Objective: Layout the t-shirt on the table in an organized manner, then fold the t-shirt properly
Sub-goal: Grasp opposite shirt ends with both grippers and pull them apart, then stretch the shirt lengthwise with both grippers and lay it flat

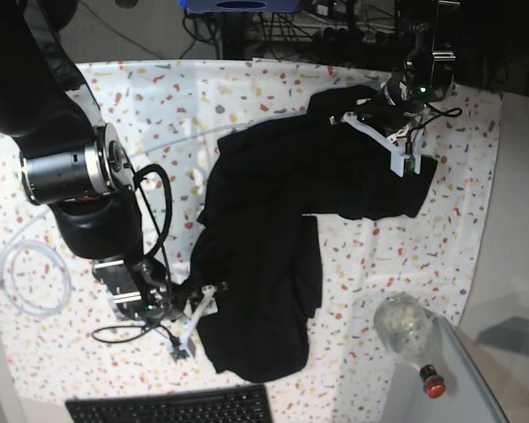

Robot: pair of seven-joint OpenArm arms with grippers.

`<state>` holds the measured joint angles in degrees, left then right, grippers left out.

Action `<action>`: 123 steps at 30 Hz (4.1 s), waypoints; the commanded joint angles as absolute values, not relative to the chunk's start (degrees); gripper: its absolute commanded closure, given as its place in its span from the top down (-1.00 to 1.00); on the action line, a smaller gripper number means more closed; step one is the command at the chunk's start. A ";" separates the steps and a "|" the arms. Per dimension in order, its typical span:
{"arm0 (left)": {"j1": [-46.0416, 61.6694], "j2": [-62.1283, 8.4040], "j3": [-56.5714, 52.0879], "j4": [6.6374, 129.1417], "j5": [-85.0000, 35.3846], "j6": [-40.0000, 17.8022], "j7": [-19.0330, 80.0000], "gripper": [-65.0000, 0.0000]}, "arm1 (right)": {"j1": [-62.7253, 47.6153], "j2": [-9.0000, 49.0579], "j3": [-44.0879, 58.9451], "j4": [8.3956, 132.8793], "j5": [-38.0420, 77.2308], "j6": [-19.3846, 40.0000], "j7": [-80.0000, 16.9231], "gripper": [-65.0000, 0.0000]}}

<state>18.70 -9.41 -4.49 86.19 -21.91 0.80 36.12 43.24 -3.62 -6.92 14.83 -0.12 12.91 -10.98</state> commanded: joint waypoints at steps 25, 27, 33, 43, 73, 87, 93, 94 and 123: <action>14.02 -11.38 -21.76 89.71 -15.87 0.22 34.86 -1.00 | 21.23 -0.66 7.08 63.08 4.35 12.88 -31.16 -1.00; 14.29 -9.89 -19.03 91.56 -15.87 0.22 34.86 -1.00 | 18.15 -0.22 7.08 70.81 4.26 12.79 -32.66 -1.00; 13.76 -2.33 -5.76 94.46 -15.87 0.22 34.77 -1.00 | 12.70 1.19 6.99 76.53 4.18 9.45 -33.71 -1.00; 7.34 -6.20 -2.59 78.11 -15.43 0.57 34.59 -1.00 | 7.43 1.89 17.10 86.55 4.18 3.65 -32.48 -1.00; 10.51 -3.47 -5.93 88.48 -15.43 0.31 34.68 -1.00 | 31.52 17.10 11.03 33.27 4.18 3.65 -21.05 0.23; 4.44 -9.54 -11.82 75.47 -15.43 0.40 34.42 -1.00 | 27.03 16.22 12.09 26.68 4.53 3.82 -16.48 0.22; -0.48 -11.47 -12.62 75.12 -15.43 0.40 34.42 -1.00 | 15.43 12.35 19.82 58.59 4.53 8.04 -31.34 0.22; -1.19 -11.47 -13.23 75.30 -15.43 0.40 34.42 -1.00 | 13.85 11.65 20.62 63.34 4.53 8.04 -33.54 0.23; 2.95 -15.69 -15.08 63.43 -15.43 0.31 25.10 -1.00 | 14.11 14.81 21.41 50.95 4.18 7.78 -32.04 0.04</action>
<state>3.14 -15.27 -14.96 63.31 -16.29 -0.54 23.33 12.73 14.22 21.28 50.33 4.45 7.73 -31.68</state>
